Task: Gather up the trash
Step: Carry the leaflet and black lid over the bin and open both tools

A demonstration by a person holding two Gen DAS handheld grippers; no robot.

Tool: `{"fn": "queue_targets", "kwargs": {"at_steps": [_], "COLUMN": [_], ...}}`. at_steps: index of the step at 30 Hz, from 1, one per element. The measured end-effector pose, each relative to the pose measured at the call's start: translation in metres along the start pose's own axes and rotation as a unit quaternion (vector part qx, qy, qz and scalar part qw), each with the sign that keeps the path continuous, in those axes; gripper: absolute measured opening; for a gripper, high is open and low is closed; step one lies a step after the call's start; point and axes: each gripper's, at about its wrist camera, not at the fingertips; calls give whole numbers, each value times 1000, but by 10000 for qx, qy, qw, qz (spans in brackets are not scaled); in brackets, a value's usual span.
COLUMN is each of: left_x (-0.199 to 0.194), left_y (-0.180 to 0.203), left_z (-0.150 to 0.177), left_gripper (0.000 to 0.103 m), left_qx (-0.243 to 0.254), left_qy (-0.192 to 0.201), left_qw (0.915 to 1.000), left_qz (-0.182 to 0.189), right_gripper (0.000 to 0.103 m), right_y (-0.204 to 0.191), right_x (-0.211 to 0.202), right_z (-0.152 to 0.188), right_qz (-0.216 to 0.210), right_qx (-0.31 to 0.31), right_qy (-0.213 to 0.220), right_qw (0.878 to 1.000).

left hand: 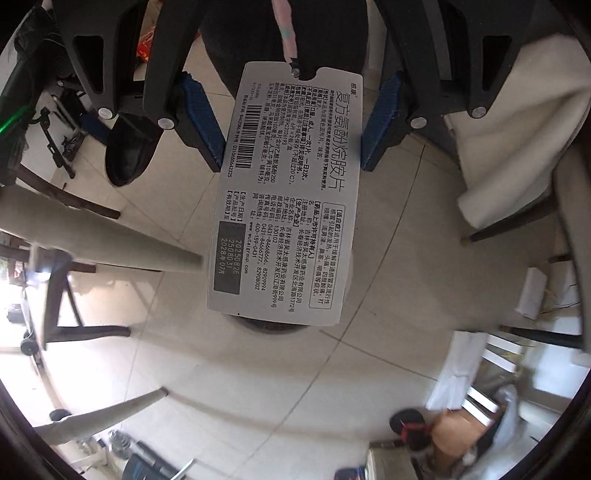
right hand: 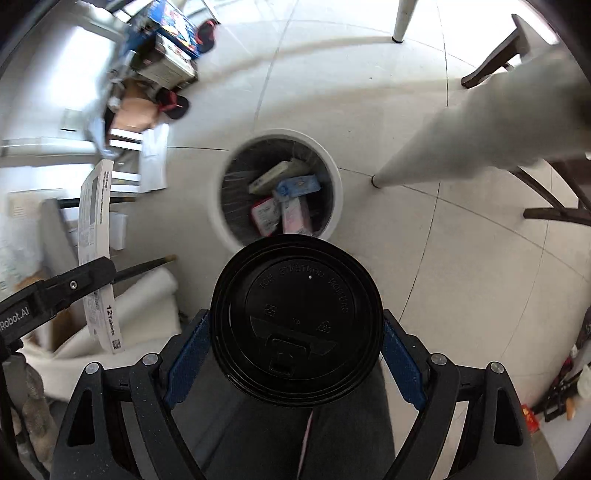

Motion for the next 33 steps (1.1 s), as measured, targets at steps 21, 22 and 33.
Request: {"fn": "queue_targets", "kwargs": {"at_steps": [21,22,33], "left_x": [98,96,49], "left_y": [-10,-13,-24], "left_z": [-46,-44,-7], "left_gripper": [98,98,98], "left_qx": [170,188,202], "left_qy": [-458,-396,316], "left_qw": [9988,9990,9955], "left_qz": [-35,-134,-867], "right_gripper": [103,103,103], "right_y": [6,5,-9], "right_x": [169,169,136], "right_z": [-85,-84,-62], "right_qz": [171,197,370], "right_qx": [-156,-150,-140], "right_qy": [-269,-258,-54], "right_qw": [9994,9994,9992]}}
Point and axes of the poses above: each gripper's, at about its wrist camera, not at the fingertips, and x roughly the way its jaws point, y to its right, z to its underside
